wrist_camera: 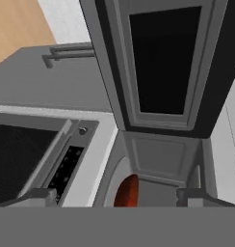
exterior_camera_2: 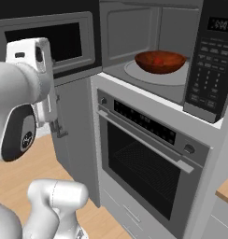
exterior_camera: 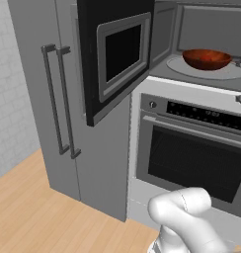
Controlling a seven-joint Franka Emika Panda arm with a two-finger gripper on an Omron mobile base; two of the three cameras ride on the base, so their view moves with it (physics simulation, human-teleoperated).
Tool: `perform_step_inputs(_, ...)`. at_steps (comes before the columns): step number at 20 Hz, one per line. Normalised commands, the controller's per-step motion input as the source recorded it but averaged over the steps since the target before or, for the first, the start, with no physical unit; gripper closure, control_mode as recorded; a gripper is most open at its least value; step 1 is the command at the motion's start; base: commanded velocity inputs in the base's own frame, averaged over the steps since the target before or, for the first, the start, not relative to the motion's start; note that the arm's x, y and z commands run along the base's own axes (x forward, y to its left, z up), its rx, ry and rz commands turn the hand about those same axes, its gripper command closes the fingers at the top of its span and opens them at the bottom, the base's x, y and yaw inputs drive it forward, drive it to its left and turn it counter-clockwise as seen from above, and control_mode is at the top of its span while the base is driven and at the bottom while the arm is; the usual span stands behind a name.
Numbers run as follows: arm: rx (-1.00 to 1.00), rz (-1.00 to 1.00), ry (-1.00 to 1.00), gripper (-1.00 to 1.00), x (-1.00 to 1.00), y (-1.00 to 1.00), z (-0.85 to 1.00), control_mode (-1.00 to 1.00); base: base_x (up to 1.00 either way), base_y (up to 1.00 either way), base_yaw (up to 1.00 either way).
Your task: Pick the bell pepper from the sink and place it in the bowl. Then pick the bowl and place it in the microwave. Then close the microwave door and press the start button.
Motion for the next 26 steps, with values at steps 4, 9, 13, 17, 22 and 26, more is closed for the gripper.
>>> perform_step_inputs(4,0.06,-0.03,0.00,-1.00,-0.96,0.81,-0.10,-1.00,0.00,0.00,0.00)
perform_step_inputs(9,0.06,-0.04,-0.18,-1.00,-0.59,0.95,-0.14,-1.00,0.00,0.00,0.00)
perform_step_inputs(13,0.00,-0.08,-0.27,-1.00,-0.23,1.00,-0.11,-1.00,0.00,0.00,0.00)
perform_step_inputs(17,0.00,-0.11,-0.26,-1.00,-0.01,1.00,-0.12,-1.00,0.00,0.00,0.00)
perform_step_inputs(22,0.00,-0.10,-0.07,-1.00,0.16,0.85,-0.43,-1.00,0.00,0.00,0.00)
perform_step_inputs(26,0.00,-0.05,-0.05,-1.00,0.48,0.69,-0.54,-1.00,0.00,0.00,0.00)
